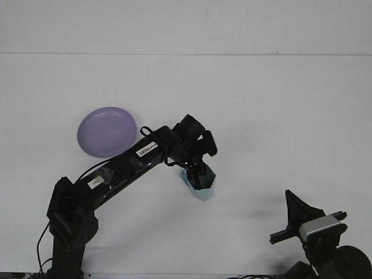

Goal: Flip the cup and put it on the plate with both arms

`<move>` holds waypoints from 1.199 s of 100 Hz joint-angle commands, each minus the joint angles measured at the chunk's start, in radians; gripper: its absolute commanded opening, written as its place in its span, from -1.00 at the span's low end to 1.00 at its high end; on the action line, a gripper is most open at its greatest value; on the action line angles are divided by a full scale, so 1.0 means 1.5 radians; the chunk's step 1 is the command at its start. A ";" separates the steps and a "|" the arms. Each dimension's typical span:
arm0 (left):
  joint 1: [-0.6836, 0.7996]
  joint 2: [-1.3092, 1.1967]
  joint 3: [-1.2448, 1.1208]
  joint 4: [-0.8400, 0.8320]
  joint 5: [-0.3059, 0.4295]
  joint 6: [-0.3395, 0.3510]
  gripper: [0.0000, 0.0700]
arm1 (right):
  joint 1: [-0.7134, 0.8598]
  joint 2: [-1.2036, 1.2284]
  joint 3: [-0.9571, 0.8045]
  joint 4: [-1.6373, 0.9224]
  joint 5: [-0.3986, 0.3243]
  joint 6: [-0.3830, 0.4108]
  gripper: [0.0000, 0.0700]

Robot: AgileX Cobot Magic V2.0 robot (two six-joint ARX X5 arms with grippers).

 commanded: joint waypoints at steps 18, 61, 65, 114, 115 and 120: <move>0.017 0.014 0.093 -0.070 -0.019 -0.042 -0.97 | 0.004 0.000 0.002 0.004 0.000 0.007 -1.00; 0.200 -0.065 0.136 -0.181 -0.066 -0.146 -0.97 | 0.004 0.000 0.002 0.004 -0.001 0.008 -1.00; 0.226 -0.074 0.136 -0.184 -0.067 -0.157 -0.97 | 0.004 0.000 0.002 0.004 -0.001 0.009 -1.00; 0.477 -0.099 0.137 -0.243 -0.114 -0.220 -0.97 | 0.004 0.000 0.002 0.004 -0.001 0.019 -1.00; 0.480 -0.098 0.137 -0.243 -0.117 -0.220 -0.97 | 0.004 0.000 0.002 0.004 -0.001 0.020 -1.00; 0.491 -0.095 0.137 -0.243 -0.132 -0.221 -0.97 | 0.004 0.000 0.002 0.004 -0.001 0.022 -1.00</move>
